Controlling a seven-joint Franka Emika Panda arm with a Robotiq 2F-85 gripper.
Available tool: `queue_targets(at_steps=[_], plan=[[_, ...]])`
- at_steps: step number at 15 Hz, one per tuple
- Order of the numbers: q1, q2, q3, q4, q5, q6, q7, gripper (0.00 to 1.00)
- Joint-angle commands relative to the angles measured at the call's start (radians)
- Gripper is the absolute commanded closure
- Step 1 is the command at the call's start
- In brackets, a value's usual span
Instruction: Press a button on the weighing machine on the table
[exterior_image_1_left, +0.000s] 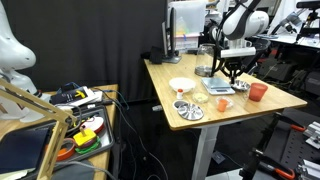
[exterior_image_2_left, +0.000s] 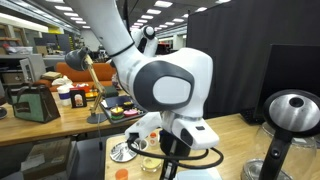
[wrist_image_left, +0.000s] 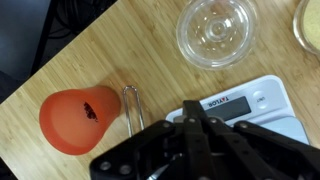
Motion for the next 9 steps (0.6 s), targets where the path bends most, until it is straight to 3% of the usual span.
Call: queue_targets(at_steps=[1,9], plan=[[0.045,0.02,-0.044,0.015,0.018,-0.002,-0.014,0.99],[0.056,0.016,-0.053,0.012,0.016,-0.001,-0.012,0.99]])
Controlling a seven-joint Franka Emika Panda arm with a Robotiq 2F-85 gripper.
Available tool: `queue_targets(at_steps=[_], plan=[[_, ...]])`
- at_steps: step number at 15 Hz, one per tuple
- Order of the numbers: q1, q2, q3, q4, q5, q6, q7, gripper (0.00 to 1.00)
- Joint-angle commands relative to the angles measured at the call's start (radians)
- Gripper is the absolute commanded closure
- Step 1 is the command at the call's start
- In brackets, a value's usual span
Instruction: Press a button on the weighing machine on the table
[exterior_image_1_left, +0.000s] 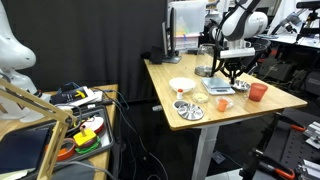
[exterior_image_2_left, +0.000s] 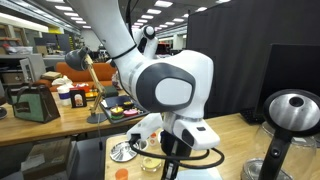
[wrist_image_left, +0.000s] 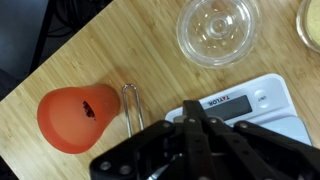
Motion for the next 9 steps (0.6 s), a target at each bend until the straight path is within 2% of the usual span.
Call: queue_targets(at_steps=[1,5,9], plan=[[0.033,0.002,-0.032,0.001,0.016,-0.002,-0.011,0.99],[0.024,0.018,-0.043,0.013,0.008,-0.005,-0.061,1.0],[0.008,0.027,-0.057,0.023,0.025,-0.009,-0.189,1.0]])
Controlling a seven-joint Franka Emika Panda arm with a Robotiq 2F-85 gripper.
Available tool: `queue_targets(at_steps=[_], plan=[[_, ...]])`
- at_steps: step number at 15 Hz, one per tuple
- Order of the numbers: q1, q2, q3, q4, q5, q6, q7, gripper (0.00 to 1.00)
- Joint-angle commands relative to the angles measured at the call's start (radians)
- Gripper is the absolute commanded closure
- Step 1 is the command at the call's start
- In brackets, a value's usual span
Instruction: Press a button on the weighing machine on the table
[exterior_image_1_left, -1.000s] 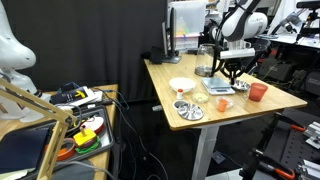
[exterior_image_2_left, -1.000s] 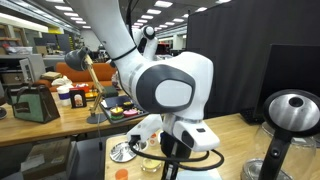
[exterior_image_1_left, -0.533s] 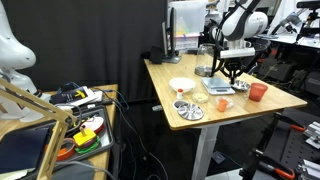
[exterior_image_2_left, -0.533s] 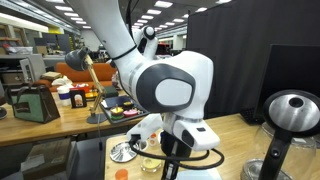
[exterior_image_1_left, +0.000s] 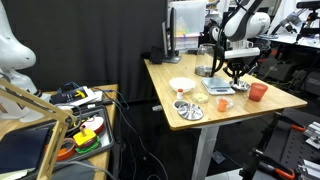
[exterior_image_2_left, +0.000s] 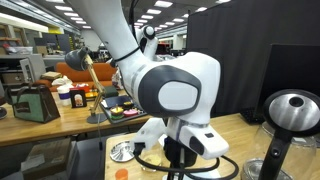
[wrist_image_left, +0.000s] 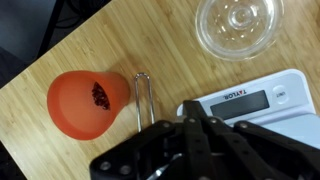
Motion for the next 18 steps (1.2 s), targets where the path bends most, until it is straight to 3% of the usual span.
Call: queue_targets(at_steps=[1,8,18], plan=[[-0.006,0.023,-0.004,0.028,0.041,-0.014,-0.124,1.0],[-0.018,0.151,-0.005,0.127,0.145,-0.035,-0.199,1.0],[-0.03,0.25,-0.011,0.23,0.172,-0.066,-0.212,1.0]])
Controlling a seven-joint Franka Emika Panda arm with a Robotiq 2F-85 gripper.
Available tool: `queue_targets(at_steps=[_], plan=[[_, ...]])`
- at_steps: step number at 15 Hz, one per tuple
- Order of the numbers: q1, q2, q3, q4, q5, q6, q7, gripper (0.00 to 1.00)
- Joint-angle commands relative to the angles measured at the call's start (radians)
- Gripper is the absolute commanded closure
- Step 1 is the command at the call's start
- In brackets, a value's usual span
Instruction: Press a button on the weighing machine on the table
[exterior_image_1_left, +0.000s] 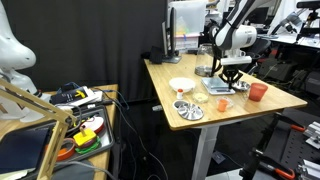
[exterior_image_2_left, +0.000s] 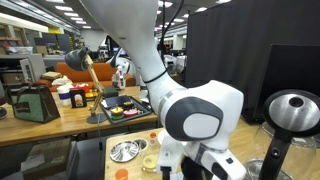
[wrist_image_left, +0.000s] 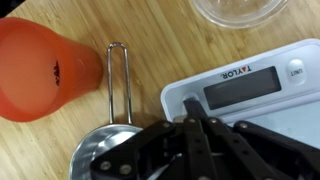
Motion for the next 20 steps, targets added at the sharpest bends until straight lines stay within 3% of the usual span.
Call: queue_targets(at_steps=[1,14,20], plan=[[-0.007,0.023,-0.001,0.035,0.023,-0.042,-0.033,1.0],[0.008,0.03,0.006,0.024,0.022,-0.073,-0.028,1.0],[-0.012,0.082,0.008,0.077,0.046,-0.109,-0.022,1.0]])
